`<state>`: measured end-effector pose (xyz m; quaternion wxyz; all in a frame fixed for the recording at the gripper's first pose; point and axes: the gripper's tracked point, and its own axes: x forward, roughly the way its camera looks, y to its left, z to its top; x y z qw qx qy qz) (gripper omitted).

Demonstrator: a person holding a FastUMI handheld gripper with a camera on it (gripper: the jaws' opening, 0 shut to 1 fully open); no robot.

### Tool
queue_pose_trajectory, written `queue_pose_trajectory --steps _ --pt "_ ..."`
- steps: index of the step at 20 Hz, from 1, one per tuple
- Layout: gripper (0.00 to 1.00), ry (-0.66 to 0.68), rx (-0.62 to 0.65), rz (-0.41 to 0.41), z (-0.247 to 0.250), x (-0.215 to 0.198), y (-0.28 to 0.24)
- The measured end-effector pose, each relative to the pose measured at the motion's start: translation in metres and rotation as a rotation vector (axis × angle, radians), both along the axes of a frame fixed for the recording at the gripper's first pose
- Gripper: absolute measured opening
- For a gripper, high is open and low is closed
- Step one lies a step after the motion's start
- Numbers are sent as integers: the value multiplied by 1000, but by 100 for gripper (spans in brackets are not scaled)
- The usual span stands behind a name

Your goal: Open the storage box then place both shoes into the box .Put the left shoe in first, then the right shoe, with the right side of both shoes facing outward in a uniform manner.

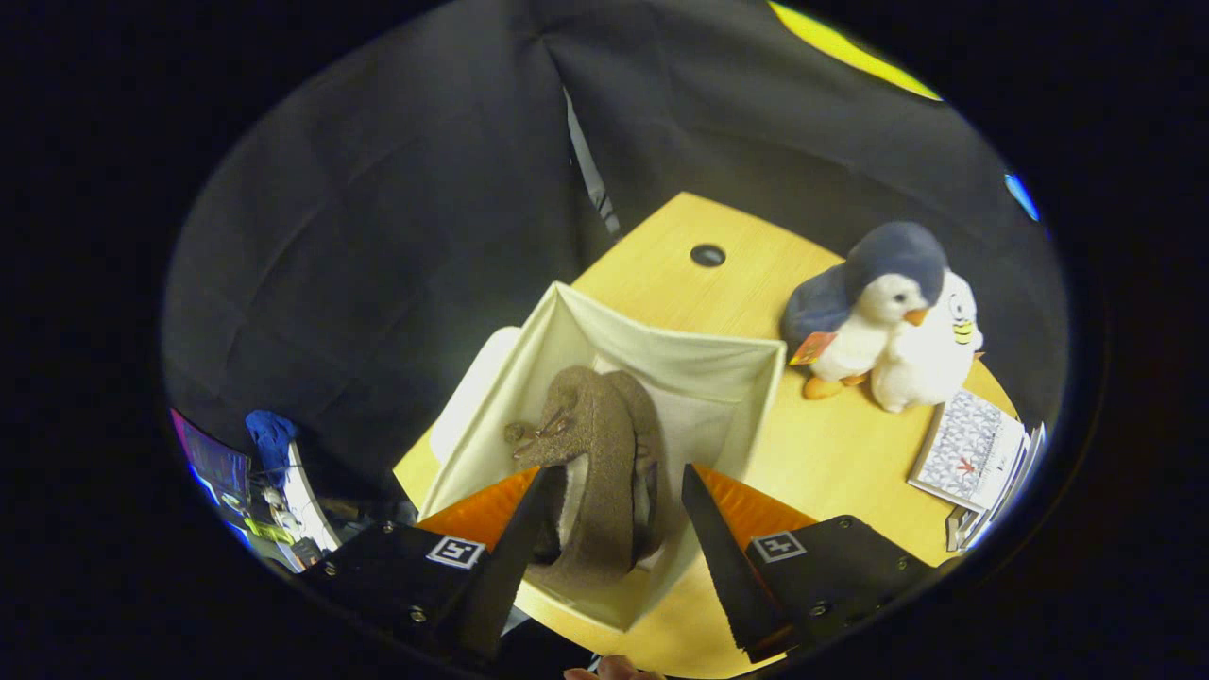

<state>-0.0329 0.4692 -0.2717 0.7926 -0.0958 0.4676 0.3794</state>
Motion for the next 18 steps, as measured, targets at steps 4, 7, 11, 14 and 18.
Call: queue_pose_trajectory --steps 4,7,11,14,18 --pt "87 -262 94 -156 72 27 -71" --pt "87 -439 161 -330 119 38 -139" --pt "87 -702 238 -589 174 44 -241" --pt "87 -816 227 -694 191 35 -306" --pt "87 -881 217 -762 194 25 -367"
